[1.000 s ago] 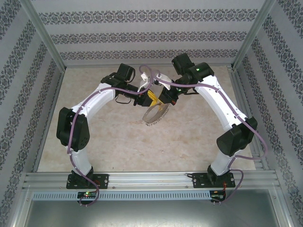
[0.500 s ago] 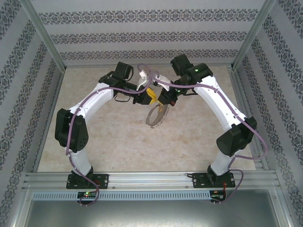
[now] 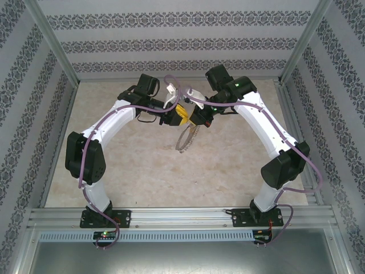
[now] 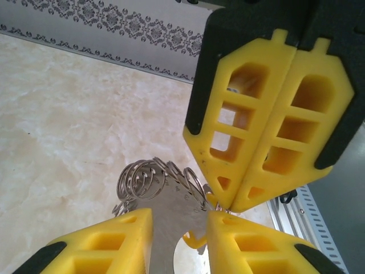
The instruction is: Put the keys on the keyring
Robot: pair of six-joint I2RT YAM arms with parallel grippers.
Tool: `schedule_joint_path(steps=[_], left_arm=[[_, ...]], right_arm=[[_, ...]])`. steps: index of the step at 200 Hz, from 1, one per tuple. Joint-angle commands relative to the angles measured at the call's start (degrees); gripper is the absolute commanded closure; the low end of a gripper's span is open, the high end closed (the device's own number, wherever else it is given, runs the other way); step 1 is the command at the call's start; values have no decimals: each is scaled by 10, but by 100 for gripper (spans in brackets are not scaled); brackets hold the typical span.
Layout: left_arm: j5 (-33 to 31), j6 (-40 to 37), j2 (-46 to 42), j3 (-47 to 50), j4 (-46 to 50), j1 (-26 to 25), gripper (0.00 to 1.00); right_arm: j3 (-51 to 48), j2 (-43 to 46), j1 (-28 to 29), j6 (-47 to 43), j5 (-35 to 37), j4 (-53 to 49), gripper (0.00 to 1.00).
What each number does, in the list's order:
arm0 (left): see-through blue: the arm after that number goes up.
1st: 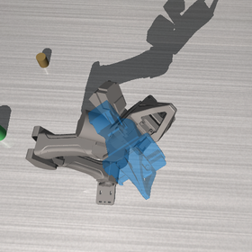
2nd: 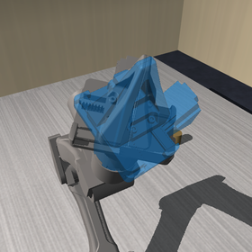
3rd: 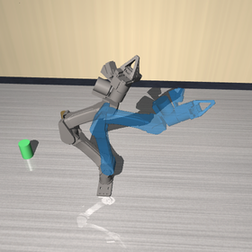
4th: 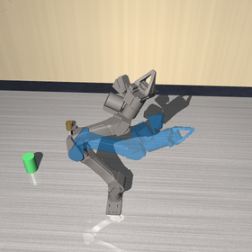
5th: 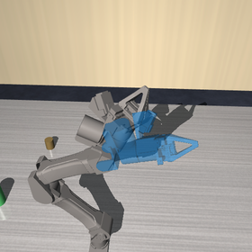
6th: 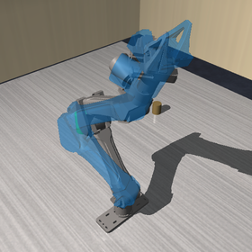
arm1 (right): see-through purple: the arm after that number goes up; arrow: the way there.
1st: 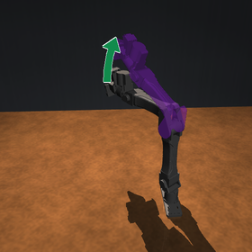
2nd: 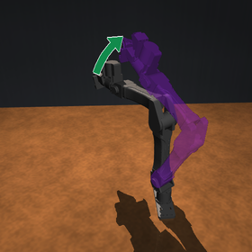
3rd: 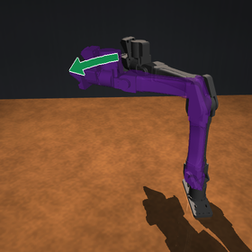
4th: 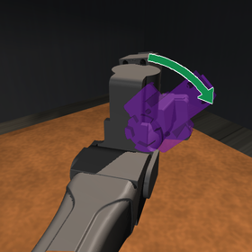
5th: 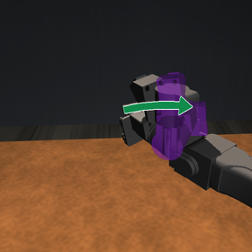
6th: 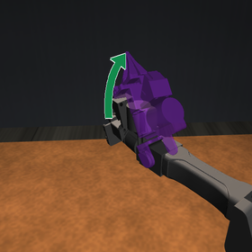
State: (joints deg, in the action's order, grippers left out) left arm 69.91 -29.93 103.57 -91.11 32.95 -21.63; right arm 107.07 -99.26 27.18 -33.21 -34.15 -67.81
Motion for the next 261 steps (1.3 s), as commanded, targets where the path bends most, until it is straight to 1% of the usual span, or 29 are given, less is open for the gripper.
schedule_joint_path(steps=[1,62,102,121,160,179,201,221,246,261], left_arm=[[51,-29,-1,-17,28,1,68],[77,-67,15,-26,75,-2,69],[70,-77,14,-30,93,0,68],[58,-53,3,-14,59,3,68],[6,21,-34,32,-45,12,67],[-5,35,-47,44,-73,16,66],[0,30,-50,41,-63,16,65],[19,26,-48,39,-59,16,65],[48,-5,-32,14,-4,16,65],[58,-16,-25,10,9,15,65]], right_arm=[[-4,12,8,-5,-12,9,100],[-8,16,7,0,-15,25,100],[-11,17,6,0,-11,24,100],[-19,24,3,0,-11,28,100],[-33,39,1,3,-15,36,100],[-39,45,1,3,-17,40,100],[-43,47,0,3,-17,45,100],[-41,44,0,5,-18,47,100],[-40,45,1,6,-17,51,100],[-40,46,1,7,-16,54,100]])
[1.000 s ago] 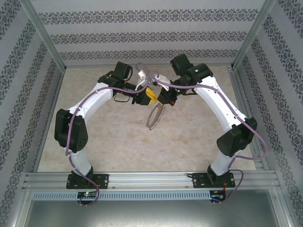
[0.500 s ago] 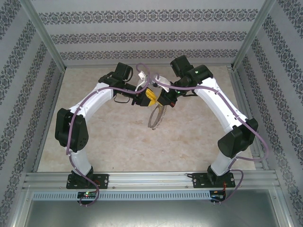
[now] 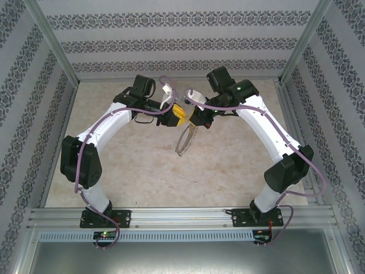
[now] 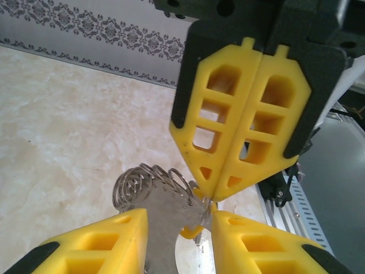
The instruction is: Put the keys on the keyring
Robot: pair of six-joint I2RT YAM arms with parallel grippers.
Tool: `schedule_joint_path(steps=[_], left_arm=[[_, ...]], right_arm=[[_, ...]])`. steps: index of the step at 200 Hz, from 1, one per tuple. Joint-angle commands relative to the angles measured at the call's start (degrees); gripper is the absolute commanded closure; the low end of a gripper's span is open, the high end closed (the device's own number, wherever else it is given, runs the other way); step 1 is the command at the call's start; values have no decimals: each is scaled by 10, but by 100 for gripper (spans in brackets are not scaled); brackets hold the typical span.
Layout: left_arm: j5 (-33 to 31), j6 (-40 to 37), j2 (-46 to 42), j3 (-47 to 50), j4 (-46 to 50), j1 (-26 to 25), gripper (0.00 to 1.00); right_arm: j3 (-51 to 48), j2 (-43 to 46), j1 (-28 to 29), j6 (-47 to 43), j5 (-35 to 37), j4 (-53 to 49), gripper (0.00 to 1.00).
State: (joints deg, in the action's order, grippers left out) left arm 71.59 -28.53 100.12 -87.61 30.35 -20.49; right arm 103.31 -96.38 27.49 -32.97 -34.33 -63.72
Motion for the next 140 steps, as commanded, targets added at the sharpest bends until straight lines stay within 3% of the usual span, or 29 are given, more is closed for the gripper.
schedule_joint_path(steps=[1,85,140], left_arm=[[42,-30,9,-25,35,4,65],[55,-42,35,-44,55,-12,65],[52,-40,48,-58,56,-23,71]], right_arm=[[-3,17,-2,5,-15,13,100],[12,12,1,7,-15,23,100],[12,11,3,7,-13,26,100]])
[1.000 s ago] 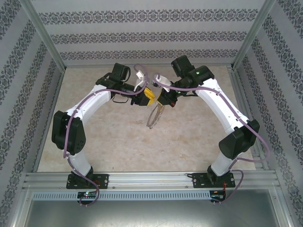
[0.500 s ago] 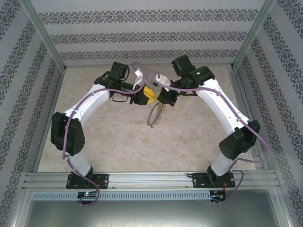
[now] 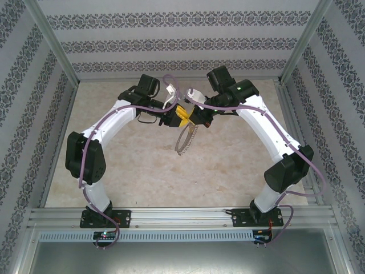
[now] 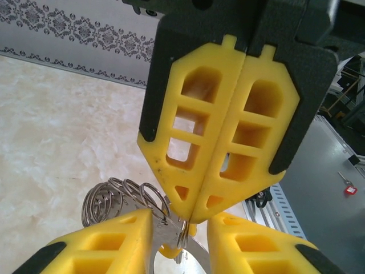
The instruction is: Put the keys on the keyring
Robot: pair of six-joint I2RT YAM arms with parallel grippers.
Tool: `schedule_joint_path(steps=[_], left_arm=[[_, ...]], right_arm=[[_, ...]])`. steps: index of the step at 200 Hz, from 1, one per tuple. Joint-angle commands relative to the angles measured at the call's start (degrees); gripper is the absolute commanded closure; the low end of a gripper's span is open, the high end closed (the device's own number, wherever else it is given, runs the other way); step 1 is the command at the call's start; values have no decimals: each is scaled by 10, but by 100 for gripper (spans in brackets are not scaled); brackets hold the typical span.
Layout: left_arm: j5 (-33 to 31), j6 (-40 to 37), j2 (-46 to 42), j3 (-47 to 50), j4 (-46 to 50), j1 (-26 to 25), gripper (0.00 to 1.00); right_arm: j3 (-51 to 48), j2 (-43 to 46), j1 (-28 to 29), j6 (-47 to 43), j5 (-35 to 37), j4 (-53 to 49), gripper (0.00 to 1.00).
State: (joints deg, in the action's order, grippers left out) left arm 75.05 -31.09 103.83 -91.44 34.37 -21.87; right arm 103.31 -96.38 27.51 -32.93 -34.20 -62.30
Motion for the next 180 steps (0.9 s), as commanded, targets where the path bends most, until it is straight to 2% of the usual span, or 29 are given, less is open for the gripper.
schedule_joint_path(steps=[1,37,60,96,101,110,131,152,180], left_arm=[[18,-15,11,-21,16,-9,72],[20,-15,12,-21,18,-9,86],[22,-16,12,-21,18,-9,100],[21,3,7,-13,-11,-10,100],[19,12,4,-8,-21,-10,100],[13,30,-2,3,-50,-10,100],[-3,80,-21,39,-128,-10,100],[-14,108,-32,58,-168,-11,100],[-31,155,-45,88,-244,-15,100]], right_arm=[[12,11,3,7,-14,11,100],[10,12,4,8,-14,13,100],[13,11,4,8,-12,15,100],[11,14,3,20,-1,32,100],[8,18,0,29,-4,41,93],[-12,37,-12,61,1,81,74],[-106,108,-51,149,-6,209,60],[-245,185,-84,271,-4,372,58],[-420,261,-87,380,25,567,57]])
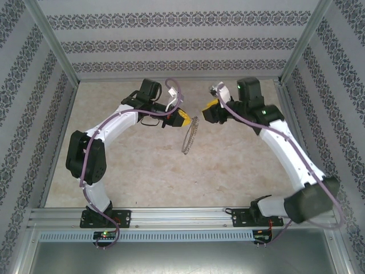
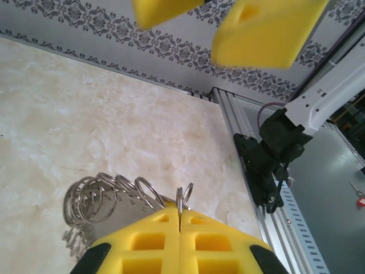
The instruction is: Put the keys on the keyring
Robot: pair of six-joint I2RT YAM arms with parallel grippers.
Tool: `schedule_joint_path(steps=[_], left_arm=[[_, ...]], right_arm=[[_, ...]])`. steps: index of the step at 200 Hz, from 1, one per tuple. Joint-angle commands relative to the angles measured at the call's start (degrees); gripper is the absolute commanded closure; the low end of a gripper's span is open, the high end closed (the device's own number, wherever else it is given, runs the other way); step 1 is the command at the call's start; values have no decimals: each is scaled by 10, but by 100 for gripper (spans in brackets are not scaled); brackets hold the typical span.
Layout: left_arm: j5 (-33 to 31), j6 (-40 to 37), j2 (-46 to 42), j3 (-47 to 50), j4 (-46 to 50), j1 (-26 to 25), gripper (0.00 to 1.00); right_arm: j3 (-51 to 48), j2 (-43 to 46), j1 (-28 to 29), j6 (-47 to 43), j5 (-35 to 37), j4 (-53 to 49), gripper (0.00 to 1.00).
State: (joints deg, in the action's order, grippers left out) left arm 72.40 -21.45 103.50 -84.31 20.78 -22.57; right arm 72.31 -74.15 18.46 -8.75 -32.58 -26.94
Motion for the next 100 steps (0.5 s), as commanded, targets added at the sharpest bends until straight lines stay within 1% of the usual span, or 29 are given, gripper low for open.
schedule_joint_path(steps=[1,10,21,37,62,100], left_arm=[[-5,60,-42,18,-111,-9,100],[-8,72,-46,26,-130,-9,100],[-12,89,-49,34,-151,-10,100],[-12,97,-54,37,-162,-11,100],[-11,102,-58,37,-165,-13,100],[-16,106,-59,37,-166,-14,100]], right_arm=[[-116,41,3,141,8,222,58],[-166,54,3,163,0,283,58],[-222,66,3,181,-27,355,57],[-276,78,3,194,-45,427,57],[-293,64,0,195,-57,458,56],[-284,39,1,201,-106,481,57]])
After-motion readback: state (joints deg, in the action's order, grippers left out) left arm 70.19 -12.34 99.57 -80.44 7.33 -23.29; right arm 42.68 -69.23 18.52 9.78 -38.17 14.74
